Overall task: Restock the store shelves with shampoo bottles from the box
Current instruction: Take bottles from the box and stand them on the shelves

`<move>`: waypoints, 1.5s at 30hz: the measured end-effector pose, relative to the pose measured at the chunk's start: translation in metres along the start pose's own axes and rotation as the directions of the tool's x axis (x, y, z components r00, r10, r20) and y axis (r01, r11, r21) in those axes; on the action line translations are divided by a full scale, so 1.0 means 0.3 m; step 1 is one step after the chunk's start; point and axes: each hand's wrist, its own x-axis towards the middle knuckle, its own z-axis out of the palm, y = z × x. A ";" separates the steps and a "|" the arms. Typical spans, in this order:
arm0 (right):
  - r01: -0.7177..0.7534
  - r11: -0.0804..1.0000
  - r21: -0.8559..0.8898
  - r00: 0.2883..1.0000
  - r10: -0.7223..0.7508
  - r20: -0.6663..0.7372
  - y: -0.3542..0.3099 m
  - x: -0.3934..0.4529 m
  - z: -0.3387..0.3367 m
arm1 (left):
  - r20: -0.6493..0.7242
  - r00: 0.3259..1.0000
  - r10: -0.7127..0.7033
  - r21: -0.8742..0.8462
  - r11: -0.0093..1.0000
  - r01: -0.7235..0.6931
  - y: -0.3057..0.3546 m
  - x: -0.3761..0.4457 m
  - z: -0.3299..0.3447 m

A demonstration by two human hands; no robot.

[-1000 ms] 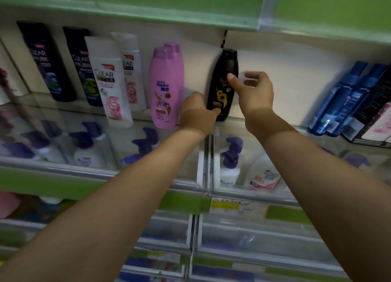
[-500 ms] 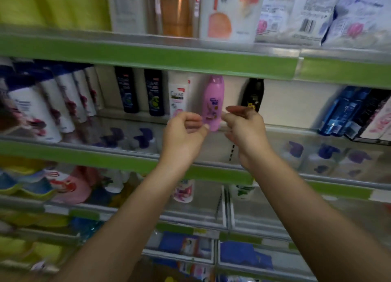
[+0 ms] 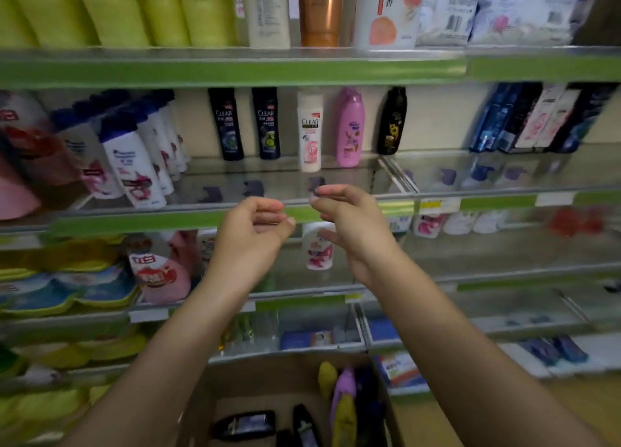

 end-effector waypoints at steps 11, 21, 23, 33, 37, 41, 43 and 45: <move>-0.078 0.994 -0.070 0.997 0.077 -0.025 0.202 -0.269 0.027 | 0.104 0.985 -0.137 -0.003 0.990 0.138 -0.209 -0.274 -0.116; -0.331 0.929 -0.165 0.943 0.331 -0.031 0.596 -0.430 -0.035 | 0.113 0.931 -0.347 0.134 0.934 0.332 -0.569 -0.565 -0.068; -0.389 0.907 -0.161 0.921 0.386 -0.051 0.679 -0.454 -0.039 | 0.099 0.905 -0.413 0.164 0.904 0.394 -0.643 -0.603 -0.082; -0.684 0.725 -0.083 0.718 0.649 -0.253 1.085 -0.524 -0.006 | 0.154 0.753 -0.640 0.301 0.756 0.581 -0.957 -0.661 -0.146; -0.743 0.660 -0.112 0.661 0.694 -0.285 1.228 -0.536 -0.028 | 0.169 0.713 -0.681 0.351 0.718 0.602 -1.085 -0.653 -0.151; -0.780 0.599 -0.182 0.621 0.706 -0.340 1.372 -0.531 -0.079 | 0.156 0.623 -0.767 0.370 0.630 0.682 -1.209 -0.657 -0.125; -0.788 0.563 -0.247 0.615 0.705 -0.353 1.439 -0.513 -0.113 | 0.123 0.592 -0.796 0.375 0.590 0.715 -1.275 -0.653 -0.104; -0.788 0.522 -0.325 0.613 0.709 -0.347 1.512 -0.488 -0.147 | 0.100 0.560 -0.822 0.369 0.554 0.746 -1.340 -0.646 -0.078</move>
